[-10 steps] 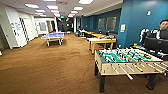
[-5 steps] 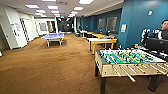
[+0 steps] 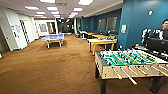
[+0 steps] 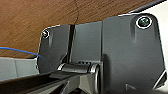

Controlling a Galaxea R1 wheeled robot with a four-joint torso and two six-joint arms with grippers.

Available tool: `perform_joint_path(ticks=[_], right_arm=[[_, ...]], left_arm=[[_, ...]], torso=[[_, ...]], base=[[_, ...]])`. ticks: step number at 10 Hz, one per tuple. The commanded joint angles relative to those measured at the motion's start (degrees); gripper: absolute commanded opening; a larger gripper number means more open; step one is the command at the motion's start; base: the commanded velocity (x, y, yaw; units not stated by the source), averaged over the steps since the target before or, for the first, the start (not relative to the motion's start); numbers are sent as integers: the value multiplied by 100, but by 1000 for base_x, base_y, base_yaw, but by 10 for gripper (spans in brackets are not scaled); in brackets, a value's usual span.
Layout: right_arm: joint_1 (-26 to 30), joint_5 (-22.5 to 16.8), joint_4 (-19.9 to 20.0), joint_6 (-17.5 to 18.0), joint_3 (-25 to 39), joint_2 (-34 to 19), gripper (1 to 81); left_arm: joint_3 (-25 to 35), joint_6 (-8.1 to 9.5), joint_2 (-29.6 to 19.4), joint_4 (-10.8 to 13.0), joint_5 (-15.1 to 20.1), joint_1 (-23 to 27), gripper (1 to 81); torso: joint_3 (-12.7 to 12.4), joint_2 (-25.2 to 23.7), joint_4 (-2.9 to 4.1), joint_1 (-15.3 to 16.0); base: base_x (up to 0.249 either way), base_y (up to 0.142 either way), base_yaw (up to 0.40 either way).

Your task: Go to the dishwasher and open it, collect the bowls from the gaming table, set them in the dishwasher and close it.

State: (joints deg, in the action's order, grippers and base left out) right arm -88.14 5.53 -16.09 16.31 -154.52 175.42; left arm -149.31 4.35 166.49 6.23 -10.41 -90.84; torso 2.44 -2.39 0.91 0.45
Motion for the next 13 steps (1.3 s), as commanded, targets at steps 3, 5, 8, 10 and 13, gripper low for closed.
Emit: perform_joint_path(ticks=[3, 5, 8, 10, 13], right_arm=[[274, -237, -17, -14, 63, 66, 811], [274, -237, -26, -14, 63, 66, 811], [274, -237, -26, -14, 63, 66, 811], [266, -237, -26, -14, 63, 66, 811], [274, -237, -26, -14, 63, 66, 811]], left_arm=[[-11, -5, -115, 1, 241, 255, 811], [-11, -13, -115, 10, 241, 255, 811], [-11, -5, -115, 10, 241, 255, 811], [-11, -5, -106, 10, 250, 255, 811], [-11, -5, -106, 10, 250, 255, 811]], torso=[[0, 0, 0, 2], [0, 2, 0, 4], [0, 0, 0, 2], [0, 2, 0, 2], [0, 2, 0, 2]], base=[[114, 0, 0], [115, 0, 0], [117, 0, 0], [118, 0, 0], [118, 0, 0]])
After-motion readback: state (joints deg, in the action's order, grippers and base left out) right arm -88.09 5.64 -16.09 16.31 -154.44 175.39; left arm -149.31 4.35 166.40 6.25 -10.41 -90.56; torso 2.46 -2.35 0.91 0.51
